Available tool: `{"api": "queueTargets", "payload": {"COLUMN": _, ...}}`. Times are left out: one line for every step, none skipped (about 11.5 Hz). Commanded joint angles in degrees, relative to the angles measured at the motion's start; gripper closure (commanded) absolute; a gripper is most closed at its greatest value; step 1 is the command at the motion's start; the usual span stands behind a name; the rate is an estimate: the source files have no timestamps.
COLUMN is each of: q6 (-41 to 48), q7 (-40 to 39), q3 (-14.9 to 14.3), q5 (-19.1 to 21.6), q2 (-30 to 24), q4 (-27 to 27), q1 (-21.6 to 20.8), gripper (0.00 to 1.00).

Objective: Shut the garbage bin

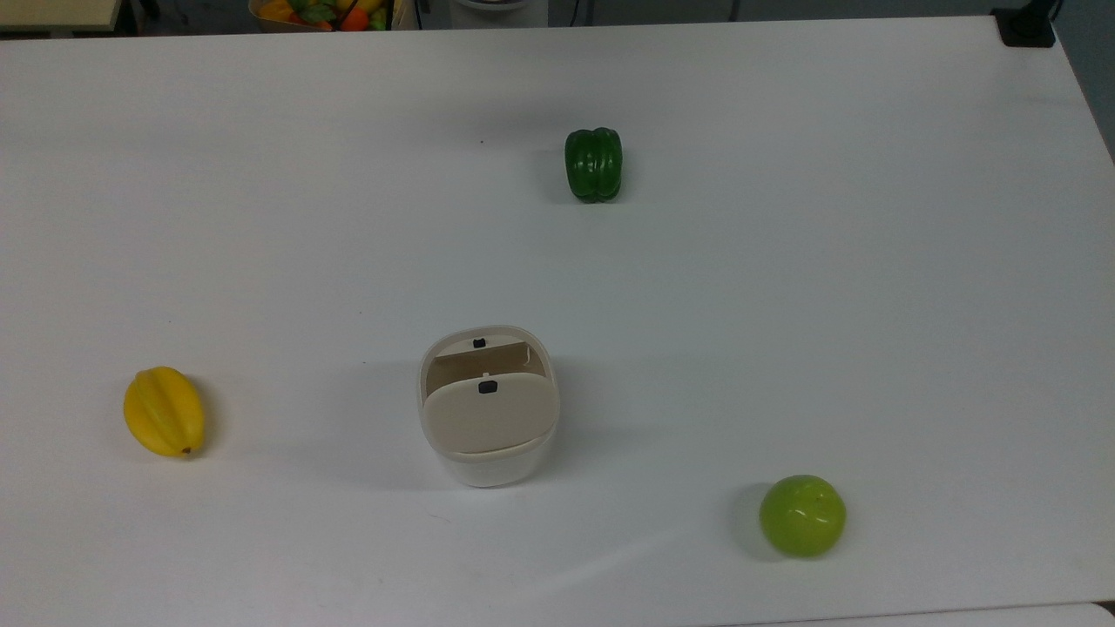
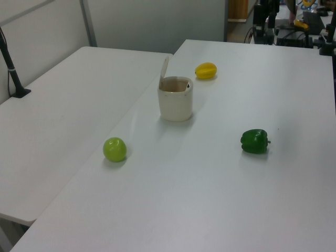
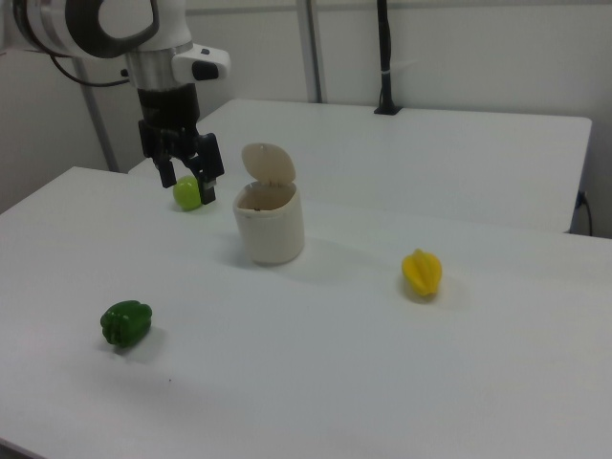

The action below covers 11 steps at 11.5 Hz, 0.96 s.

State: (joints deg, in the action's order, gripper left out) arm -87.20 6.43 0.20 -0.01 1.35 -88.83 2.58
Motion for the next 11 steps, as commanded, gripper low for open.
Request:
{"api": "queueTargets", "payload": {"q6": 0.98, "q7": 1.48, "q3": 0.24, "q5": 0.89, "q2": -0.04, "q4": -0.82, "q1": -0.91, "gripper": 0.00}}
{"api": "queueTargets", "payload": {"q6": 0.98, "q7": 1.48, "q3": 0.24, "q5": 0.89, "q2": -0.04, "q4": -0.82, "q1": -0.91, "gripper": 0.00}}
{"api": "queueTargets", "payload": {"q6": 0.98, "q7": 1.48, "q3": 0.24, "q5": 0.28, "q2": -0.04, "q4": -0.82, "q1": -0.91, "gripper": 0.00}}
{"api": "queueTargets", "payload": {"q6": 1.15, "q7": 1.57, "q3": 0.24, "q5": 0.10, "q2": -0.12, "q4": -0.91, "q1": -1.00, "gripper": 0.03}}
{"api": "queueTargets", "payload": {"q6": 2.20, "q7": 1.48, "q3": 0.24, "q5": 0.10, "q2": -0.12, "q4": -0.91, "q1": -1.00, "gripper": 0.22}}
{"api": "queueTargets", "payload": {"q6": 4.12, "q7": 1.48, "q3": 0.24, "q5": 0.10, "q2": -0.12, "q4": -0.91, "q1": -1.00, "gripper": 0.30}}
{"api": "queueTargets", "payload": {"q6": 5.45, "q7": 1.31, "q3": 0.24, "q5": 0.18, "q2": -0.12, "q4": -0.91, "q1": -1.00, "gripper": 0.36}}
{"api": "queueTargets", "payload": {"q6": 5.46, "q7": 1.13, "q3": 0.33, "q5": 0.71, "q2": -0.12, "q4": -0.91, "q1": -0.91, "gripper": 0.50}}
{"api": "queueTargets", "payload": {"q6": 5.46, "q7": 1.13, "q3": 0.24, "q5": 0.97, "q2": -0.21, "q4": -0.82, "q1": -0.91, "gripper": 0.67}}
{"api": "queueTargets", "payload": {"q6": 5.46, "q7": 1.04, "q3": 0.24, "q5": 0.97, "q2": -0.21, "q4": -0.82, "q1": -0.82, "gripper": 0.76}}
{"api": "queueTargets", "payload": {"q6": 5.46, "q7": 1.04, "q3": 0.24, "q5": 0.97, "q2": -0.30, "q4": -0.82, "q1": -0.82, "gripper": 0.84}}
